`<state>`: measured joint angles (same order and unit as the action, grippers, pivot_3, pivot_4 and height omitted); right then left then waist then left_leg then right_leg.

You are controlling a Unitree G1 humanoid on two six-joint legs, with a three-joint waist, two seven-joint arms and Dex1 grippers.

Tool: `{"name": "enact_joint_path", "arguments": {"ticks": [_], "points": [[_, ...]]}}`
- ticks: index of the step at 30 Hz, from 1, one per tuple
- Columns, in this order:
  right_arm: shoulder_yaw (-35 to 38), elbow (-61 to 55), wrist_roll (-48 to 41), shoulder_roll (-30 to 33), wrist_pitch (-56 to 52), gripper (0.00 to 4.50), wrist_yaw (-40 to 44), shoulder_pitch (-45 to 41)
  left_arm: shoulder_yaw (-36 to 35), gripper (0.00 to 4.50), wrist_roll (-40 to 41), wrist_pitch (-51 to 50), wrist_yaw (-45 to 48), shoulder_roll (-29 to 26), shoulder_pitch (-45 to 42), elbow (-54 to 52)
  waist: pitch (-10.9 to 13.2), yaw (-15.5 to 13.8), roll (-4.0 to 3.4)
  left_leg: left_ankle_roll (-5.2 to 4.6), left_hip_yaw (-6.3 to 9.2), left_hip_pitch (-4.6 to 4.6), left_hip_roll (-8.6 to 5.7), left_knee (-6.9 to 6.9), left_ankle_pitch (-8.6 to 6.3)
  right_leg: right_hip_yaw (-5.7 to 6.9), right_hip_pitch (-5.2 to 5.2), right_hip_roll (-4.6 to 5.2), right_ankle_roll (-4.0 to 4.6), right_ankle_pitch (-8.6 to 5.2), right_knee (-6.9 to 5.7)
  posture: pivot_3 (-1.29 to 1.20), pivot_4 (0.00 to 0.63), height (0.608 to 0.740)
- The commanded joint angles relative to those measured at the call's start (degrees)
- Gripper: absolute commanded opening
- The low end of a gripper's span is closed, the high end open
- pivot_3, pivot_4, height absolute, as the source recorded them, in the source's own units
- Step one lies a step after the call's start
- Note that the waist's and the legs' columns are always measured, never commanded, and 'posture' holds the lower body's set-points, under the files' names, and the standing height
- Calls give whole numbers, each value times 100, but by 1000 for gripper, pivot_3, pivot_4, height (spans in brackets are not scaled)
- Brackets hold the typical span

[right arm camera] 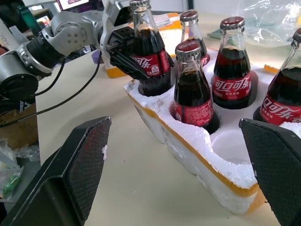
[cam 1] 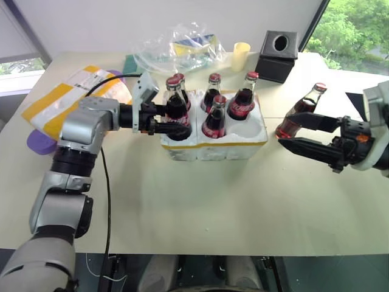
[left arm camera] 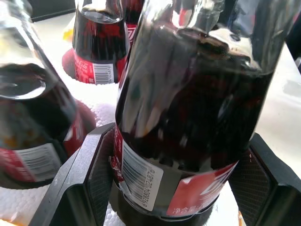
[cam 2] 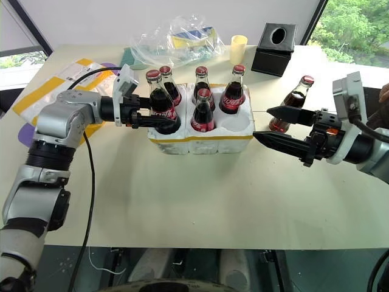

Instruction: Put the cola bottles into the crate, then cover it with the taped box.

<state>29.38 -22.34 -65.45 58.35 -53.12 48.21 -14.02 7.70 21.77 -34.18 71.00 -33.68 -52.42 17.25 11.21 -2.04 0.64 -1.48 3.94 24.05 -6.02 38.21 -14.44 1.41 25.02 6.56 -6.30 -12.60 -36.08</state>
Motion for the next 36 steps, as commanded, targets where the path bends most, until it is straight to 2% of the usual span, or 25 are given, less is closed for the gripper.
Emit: {"name": "enact_joint_path", "arguments": {"ticks": [1,2,8,13,18,21,25,36], "points": [[37,-50,67,-37,155,4500,-31,-79,-93,4171,57,-101,1,-49,54,-296,0,-5,0,1,0,0,0,0,0,0,0,0,0,0,1,0,150,740],[19,-48,110,-63,178,4500,-76,-79,-116,4477,72,-141,-29,-47,65,-316,0,-8,0,1,0,0,0,0,0,0,0,1,0,0,0,0,150,740],[-161,-34,752,-180,421,4500,-316,149,-452,4477,324,-467,-62,-308,191,-800,0,-9,0,-7,0,-2,0,2,-4,0,-1,0,0,0,-4,0,150,740],[-14,1,1127,-406,516,4500,-709,419,-1343,4477,1361,-1584,46,-1009,423,-1777,0,18,0,7,0,0,1,0,4,-2,3,-1,0,0,-3,0,150,740],[-75,65,1496,-908,609,4500,-1377,608,-2379,4477,2700,-2647,199,-1868,1128,-2967,-2,109,-3,7,0,-2,2,-2,4,-5,2,-2,0,0,-4,0,150,740],[-329,215,2066,-1276,940,4500,-1883,473,-2589,4477,2857,-2691,4,-2151,1738,-3554,-4,130,-7,3,2,-19,1,-3,1,-6,-15,-1,1,-1,-2,0,150,740],[-498,864,2457,-1628,1138,4500,-2219,47,-2689,4477,2876,-2502,-403,-2107,2346,-4014,-4,129,-7,-5,2,-55,0,-8,-5,-7,-48,-1,3,-2,-1,0,150,740],[-937,2595,3226,-1999,1755,4500,-2187,-1080,-2743,4477,3312,-2360,-1094,-1960,2776,-4396,-4,148,-8,1,2,-58,2,-20,-1,-8,-44,-6,3,-2,0,0,150,740]]}}
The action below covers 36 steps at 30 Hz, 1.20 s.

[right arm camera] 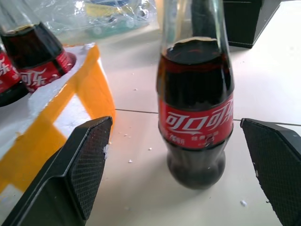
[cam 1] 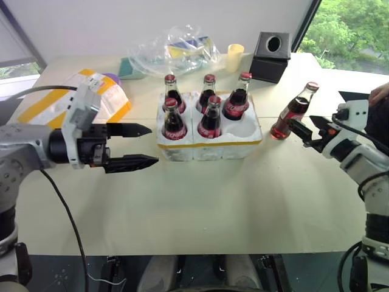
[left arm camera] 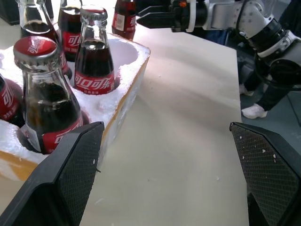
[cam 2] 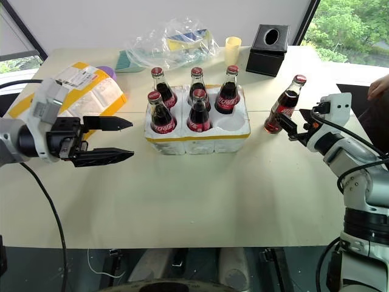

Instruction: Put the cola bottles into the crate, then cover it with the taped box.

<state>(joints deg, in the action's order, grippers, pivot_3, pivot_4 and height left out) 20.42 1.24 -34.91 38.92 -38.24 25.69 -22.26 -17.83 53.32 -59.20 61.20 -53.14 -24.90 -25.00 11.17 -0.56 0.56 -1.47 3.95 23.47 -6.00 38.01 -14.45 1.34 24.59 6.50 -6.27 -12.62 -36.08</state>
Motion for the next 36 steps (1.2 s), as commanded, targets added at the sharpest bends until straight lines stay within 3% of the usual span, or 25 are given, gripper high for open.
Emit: {"name": "enact_joint_path", "arguments": {"ticks": [1,8,11,13,18,21,25,28,36], "points": [[-108,426,260,-101,361,4500,85,-375,-179,4477,178,161,-151,-8,49,-185,0,1,0,-1,0,0,0,0,0,0,0,0,0,0,0,0,150,740],[-300,1816,719,-417,1067,4500,238,-1147,-95,4477,282,285,-323,12,118,-184,0,7,-1,8,-1,-1,-1,-1,5,-2,0,-2,0,0,0,0,150,740],[-233,2069,754,-474,1269,3696,311,-1268,-72,4500,336,310,-401,-8,127,-206,0,-5,-1,16,-1,0,-2,-2,9,-2,0,-2,0,0,1,0,150,740],[-211,1920,734,-451,1305,2824,388,-1231,-90,4500,396,299,-456,-38,118,-211,0,5,-1,17,-1,-1,-2,-2,9,-2,0,-2,0,0,1,0,150,740],[66,1529,527,-439,1365,2807,376,-1245,-125,4500,473,299,-541,-91,121,-205,5,27,-10,15,-1,-1,-1,-8,9,-3,4,-2,0,0,0,0,150,740],[693,898,-529,-532,859,2807,420,-1533,-124,4500,524,284,-604,-97,99,-197,23,23,-39,15,-1,1,-2,-8,8,-5,6,-2,0,0,1,0,150,740],[986,-11,-1826,-531,-161,2807,478,-1635,-120,4500,580,294,-663,-121,101,-177,31,40,-53,8,-2,4,-1,-13,4,-7,13,-3,0,0,-1,0,150,740],[785,-593,-2171,-450,-613,2807,584,-1497,-79,4500,568,315,-700,-117,67,-134,31,45,-52,-1,-2,3,3,-17,-1,-7,14,-6,1,0,0,0,150,740],[-251,-1320,-1781,-431,-760,2807,757,-1092,6,4500,491,376,-713,-104,-58,4,29,-6,-50,-2,-2,3,0,-12,-1,-7,11,-2,0,0,0,0,150,740]]}}
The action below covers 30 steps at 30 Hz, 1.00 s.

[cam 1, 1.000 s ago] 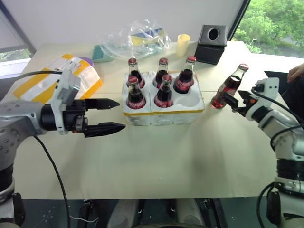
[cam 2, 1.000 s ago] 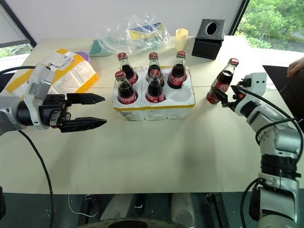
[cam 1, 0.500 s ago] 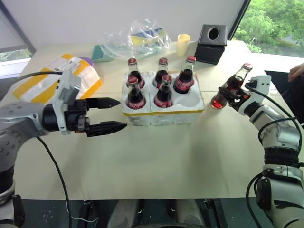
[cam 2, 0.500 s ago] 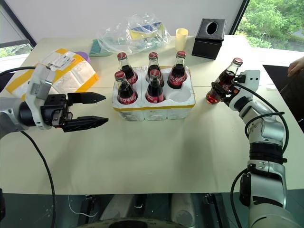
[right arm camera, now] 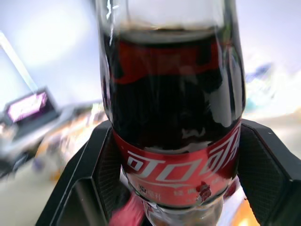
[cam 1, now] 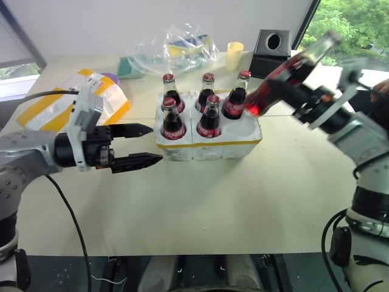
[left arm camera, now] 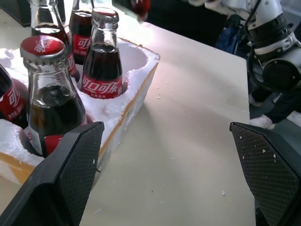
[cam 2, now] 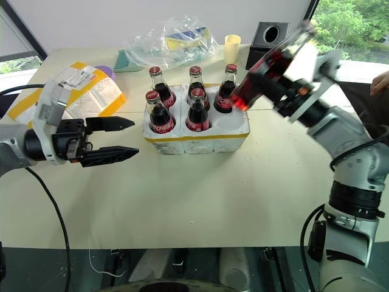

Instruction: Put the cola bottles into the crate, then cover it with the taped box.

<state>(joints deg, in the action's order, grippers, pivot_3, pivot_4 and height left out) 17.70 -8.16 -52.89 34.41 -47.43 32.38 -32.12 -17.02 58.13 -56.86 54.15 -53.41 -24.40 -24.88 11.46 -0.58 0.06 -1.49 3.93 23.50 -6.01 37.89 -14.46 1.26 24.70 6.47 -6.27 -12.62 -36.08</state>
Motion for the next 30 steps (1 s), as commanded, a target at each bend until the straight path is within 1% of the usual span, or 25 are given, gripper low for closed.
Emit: {"name": "enact_joint_path", "arguments": {"ticks": [1,5,7,9,12,14,16,19,24,26,27,29,30], "points": [[-105,-383,101,3,164,2807,85,-40,-74,4500,13,144,-18,-74,-114,-12,0,-6,0,0,0,1,-1,0,0,0,1,0,0,0,0,0,150,740],[-677,-459,690,91,424,2807,305,240,-81,4500,25,151,-59,-62,-132,-22,-1,-7,1,0,0,1,-3,0,0,0,0,2,0,0,2,0,150,740],[-1075,-430,1295,240,845,2807,518,367,-100,4500,20,163,-72,-65,-138,-2,-1,-1,2,1,0,1,-2,0,0,0,0,0,0,0,2,0,150,740],[-1397,-372,1751,282,1205,2807,672,383,-119,4500,2,185,-61,-77,-118,21,-1,2,2,1,-1,1,-2,0,0,1,2,-1,0,0,2,0,150,740],[-1664,-237,2096,233,1402,2807,785,321,-124,4500,-15,217,-55,-83,-91,35,-1,5,2,6,-1,1,-1,-3,3,1,5,-1,0,0,1,0,150,740],[-1715,-126,2199,148,1403,3829,787,269,-130,4500,-27,247,-58,-95,-67,37,-2,5,3,10,-1,1,-1,-3,5,1,5,-1,0,0,2,0,150,740],[-1703,-38,2256,80,1375,4456,760,217,-143,4500,-83,300,-47,-116,-7,36,-2,3,3,9,-1,1,-1,-3,5,1,3,-1,0,0,2,0,150,740],[-1495,-170,2121,201,1175,4456,882,201,-299,4500,-232,392,-63,-224,285,-24,-2,17,3,6,-1,1,-1,-1,3,0,2,0,-1,0,2,0,150,740],[-886,-492,1494,734,676,4456,1411,316,-766,4500,-669,620,-169,-492,955,-133,-1,-11,2,2,-1,1,0,-3,0,-1,5,0,0,0,3,0,150,740],[-794,-544,1393,822,583,4456,1479,337,-825,4500,-756,706,-186,-539,1085,-152,-2,-18,4,-1,-1,1,0,-3,-2,0,1,2,0,0,6,0,150,740],[-346,-592,932,1129,278,4456,1749,332,-1146,4500,-1096,777,-331,-606,1401,-120,-3,-16,5,-1,-1,1,0,-3,-2,0,0,2,0,0,7,0,150,740],[323,-635,247,1582,-161,4456,2139,321,-1615,4500,-1633,897,-582,-689,1867,-92,5,-14,-8,-3,-1,1,0,-2,-4,-1,-1,5,0,0,9,0,150,740],[721,-397,-158,1899,-499,4456,2368,254,-1793,4500,-2381,1120,-901,-790,2340,-35,5,-16,-8,-7,-3,2,-2,-4,-6,-1,0,9,0,-1,10,0,150,740]]}}
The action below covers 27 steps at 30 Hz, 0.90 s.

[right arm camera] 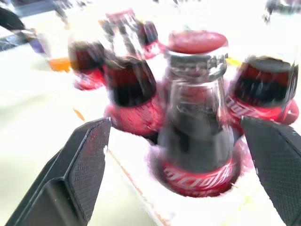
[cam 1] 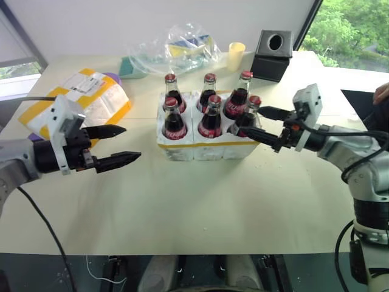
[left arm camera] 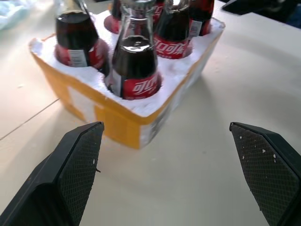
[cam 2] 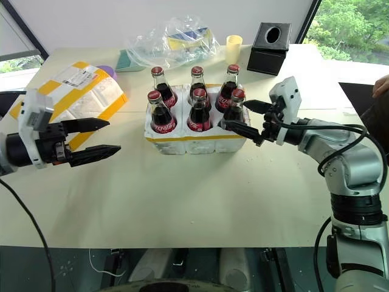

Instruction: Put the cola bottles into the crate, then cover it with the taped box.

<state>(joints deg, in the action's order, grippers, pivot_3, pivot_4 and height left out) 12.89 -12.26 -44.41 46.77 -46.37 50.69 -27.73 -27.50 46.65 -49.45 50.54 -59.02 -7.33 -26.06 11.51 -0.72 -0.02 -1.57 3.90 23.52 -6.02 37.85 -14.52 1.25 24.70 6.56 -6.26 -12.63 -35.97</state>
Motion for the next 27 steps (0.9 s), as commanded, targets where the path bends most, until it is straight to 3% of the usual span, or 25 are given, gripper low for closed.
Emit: {"name": "enact_joint_path", "arguments": {"ticks": [1,2,4,6,10,19,27], "points": [[1423,182,-1252,850,-819,4456,639,-223,-837,4500,-1731,555,-739,-287,954,122,1,-1,0,0,-1,1,1,-5,0,0,2,0,0,0,2,0,150,740],[1561,312,-1365,971,-881,4456,723,-240,-807,4500,-2466,888,-995,-395,1431,215,1,-1,1,-1,-1,1,2,-10,-1,0,3,0,1,0,7,0,150,740],[1636,395,-1440,1059,-898,4456,761,-237,-744,4500,-3184,1310,-1216,-478,1927,317,-9,12,13,0,-9,-10,7,-27,0,-1,-2,1,12,-6,22,0,150,740],[1500,447,-1188,1019,-647,4456,766,-216,-258,4500,-4078,1614,-1714,-597,2298,651,-20,4,29,6,-14,-24,24,-52,-1,-4,-19,-8,25,-8,54,0,150,740],[1316,393,-1174,868,-526,4456,766,-289,942,4500,-5105,1949,-2474,-577,1681,1319,-23,-31,22,17,-36,-21,35,-54,-7,-2,-17,-4,35,-2,73,0,150,740],[1448,-14,-1589,938,-742,4456,756,-275,2381,4500,-6184,2520,-3194,-28,-139,3130,-22,-143,25,4,-46,3,34,-73,-3,0,25,-6,10,14,67,0,150,740],[1864,-377,-1958,1214,-941,4456,649,18,2725,4500,-6450,2844,-3283,246,-878,4401,-26,-149,32,4,-49,4,35,-59,-2,0,21,-4,7,16,58,0,150,740]]}}
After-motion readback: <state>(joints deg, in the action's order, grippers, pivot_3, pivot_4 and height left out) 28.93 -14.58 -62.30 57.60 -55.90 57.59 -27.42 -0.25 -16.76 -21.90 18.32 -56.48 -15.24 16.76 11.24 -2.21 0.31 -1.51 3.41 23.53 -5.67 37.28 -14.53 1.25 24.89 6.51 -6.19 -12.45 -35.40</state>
